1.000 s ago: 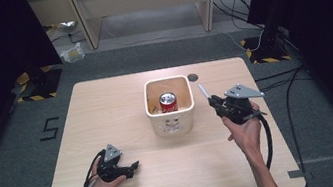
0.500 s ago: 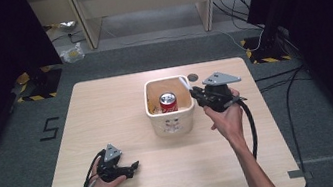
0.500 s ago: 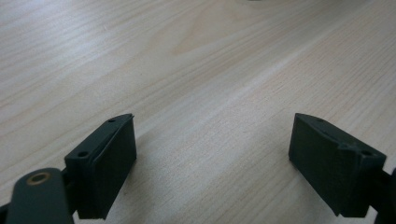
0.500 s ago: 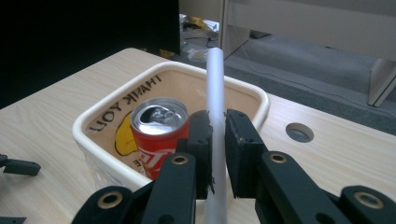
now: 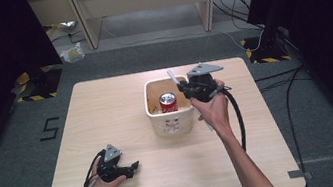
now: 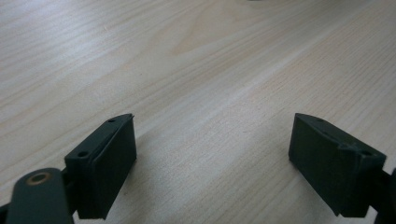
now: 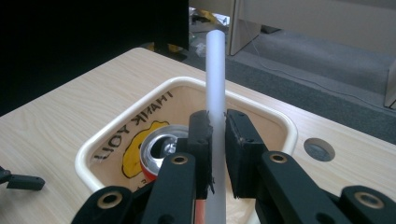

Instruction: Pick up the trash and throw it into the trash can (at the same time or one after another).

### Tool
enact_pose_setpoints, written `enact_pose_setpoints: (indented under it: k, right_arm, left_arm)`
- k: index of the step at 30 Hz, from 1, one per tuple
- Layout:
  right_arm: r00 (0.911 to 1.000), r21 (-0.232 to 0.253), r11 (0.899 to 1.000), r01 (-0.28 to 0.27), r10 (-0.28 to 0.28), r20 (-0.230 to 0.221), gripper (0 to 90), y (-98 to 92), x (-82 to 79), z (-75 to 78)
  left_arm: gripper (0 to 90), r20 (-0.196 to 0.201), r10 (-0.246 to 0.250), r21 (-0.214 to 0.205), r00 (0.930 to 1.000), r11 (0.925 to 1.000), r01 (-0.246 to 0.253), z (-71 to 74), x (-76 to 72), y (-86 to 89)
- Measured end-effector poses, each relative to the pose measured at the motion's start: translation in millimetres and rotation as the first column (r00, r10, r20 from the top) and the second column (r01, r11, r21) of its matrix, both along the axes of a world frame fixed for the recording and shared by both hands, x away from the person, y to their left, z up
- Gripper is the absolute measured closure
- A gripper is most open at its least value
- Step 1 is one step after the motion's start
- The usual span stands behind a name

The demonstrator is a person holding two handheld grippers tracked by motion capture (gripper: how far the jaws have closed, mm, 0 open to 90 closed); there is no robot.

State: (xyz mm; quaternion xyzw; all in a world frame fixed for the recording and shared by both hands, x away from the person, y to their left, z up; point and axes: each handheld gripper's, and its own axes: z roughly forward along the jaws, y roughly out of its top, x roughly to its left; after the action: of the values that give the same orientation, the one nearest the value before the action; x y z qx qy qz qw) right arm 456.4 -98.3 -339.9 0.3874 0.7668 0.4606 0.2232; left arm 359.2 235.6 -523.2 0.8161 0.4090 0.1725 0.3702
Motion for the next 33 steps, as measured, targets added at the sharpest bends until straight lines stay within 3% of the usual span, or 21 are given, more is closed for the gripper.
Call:
enact_pose_setpoints:
  k: [9, 24, 33]
  right_arm:
    - [0.9999, -0.031, 0.999, -0.006, 0.006, -0.015, 80.9, 15.3, 12.2, 1.9]
    - [0.9878, -0.155, 0.988, -0.026, 0.001, -0.155, 80.5, 22.4, 37.9, -17.4]
    - [0.9818, -0.188, 0.981, -0.048, 0.012, -0.189, 78.7, 28.7, 41.4, -14.9]
  left_arm:
    - [14.1, 0.0, -0.001, -0.001, 1.0, 1.0, 0.001, 0.0, 0.0, 0.0]
    - [14.1, -0.002, -0.002, 0.0, 1.0, 1.0, 0.002, 0.2, 0.0, 0.2]
    - [14.0, -0.002, -0.002, 0.001, 1.0, 1.0, 0.002, 0.2, 0.0, 0.2]
